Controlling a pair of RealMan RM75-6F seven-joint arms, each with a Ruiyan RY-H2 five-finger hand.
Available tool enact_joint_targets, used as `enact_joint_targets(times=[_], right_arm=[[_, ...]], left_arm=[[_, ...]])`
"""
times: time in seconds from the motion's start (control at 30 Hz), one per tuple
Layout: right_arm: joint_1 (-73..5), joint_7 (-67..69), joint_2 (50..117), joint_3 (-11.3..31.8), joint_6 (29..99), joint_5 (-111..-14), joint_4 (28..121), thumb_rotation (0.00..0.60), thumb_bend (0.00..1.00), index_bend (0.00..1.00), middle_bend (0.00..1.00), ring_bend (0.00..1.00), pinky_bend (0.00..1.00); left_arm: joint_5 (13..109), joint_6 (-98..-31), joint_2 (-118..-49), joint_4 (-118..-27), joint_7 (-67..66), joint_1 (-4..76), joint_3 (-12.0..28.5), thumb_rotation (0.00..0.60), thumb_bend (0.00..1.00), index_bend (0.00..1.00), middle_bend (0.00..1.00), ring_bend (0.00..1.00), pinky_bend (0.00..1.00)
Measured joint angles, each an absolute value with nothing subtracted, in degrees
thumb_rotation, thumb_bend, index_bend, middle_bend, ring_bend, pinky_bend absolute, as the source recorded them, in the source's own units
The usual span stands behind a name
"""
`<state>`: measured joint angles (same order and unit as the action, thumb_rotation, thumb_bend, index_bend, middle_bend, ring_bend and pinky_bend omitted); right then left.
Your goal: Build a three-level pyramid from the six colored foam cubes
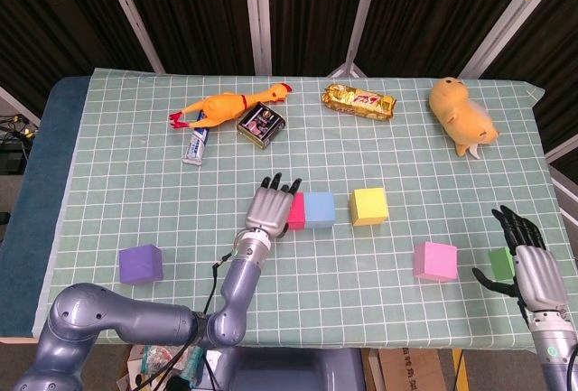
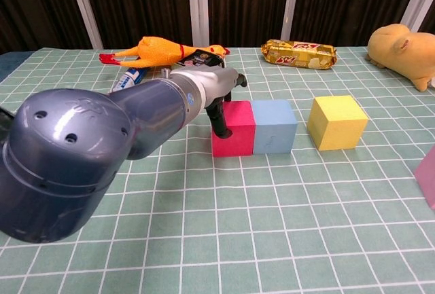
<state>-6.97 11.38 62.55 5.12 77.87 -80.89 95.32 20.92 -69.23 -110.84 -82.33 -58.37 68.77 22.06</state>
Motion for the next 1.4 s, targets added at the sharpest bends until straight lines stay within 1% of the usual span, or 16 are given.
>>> enact_joint_targets(times=[0.53,1.1,1.4], right_arm=[[-7.0,11.4,62.5,5.2,77.8,-80.7,95.4,0.600,0.24,0.00,0.00,0.00,0.00],[-7.0,11.4,62.5,5.2,77.6,-80.4,95.6,0.600,0.24,0.00,0.00,0.00,0.00],[-7.0,11.4,62.4,5.2,77.7,-80.5,95.6,0.600,0.24,0.00,0.00,0.00,0.00]], left_arm=[[20.6,-68.6,-111.0,-81.5,-58.5,69.0,22.7,0.600,0.46,0.01,0.29,0.05,0.12],[21.6,-67.4,-111.3,-80.8,-58.6,69.6,22.4,0.600,0.46,0.01,0.29,0.05,0.12],[22.5,-67.5,-111.2,-80.8,-59.0,69.7,21.5,0.600,0.46,0.01,0.29,0.05,0.12]])
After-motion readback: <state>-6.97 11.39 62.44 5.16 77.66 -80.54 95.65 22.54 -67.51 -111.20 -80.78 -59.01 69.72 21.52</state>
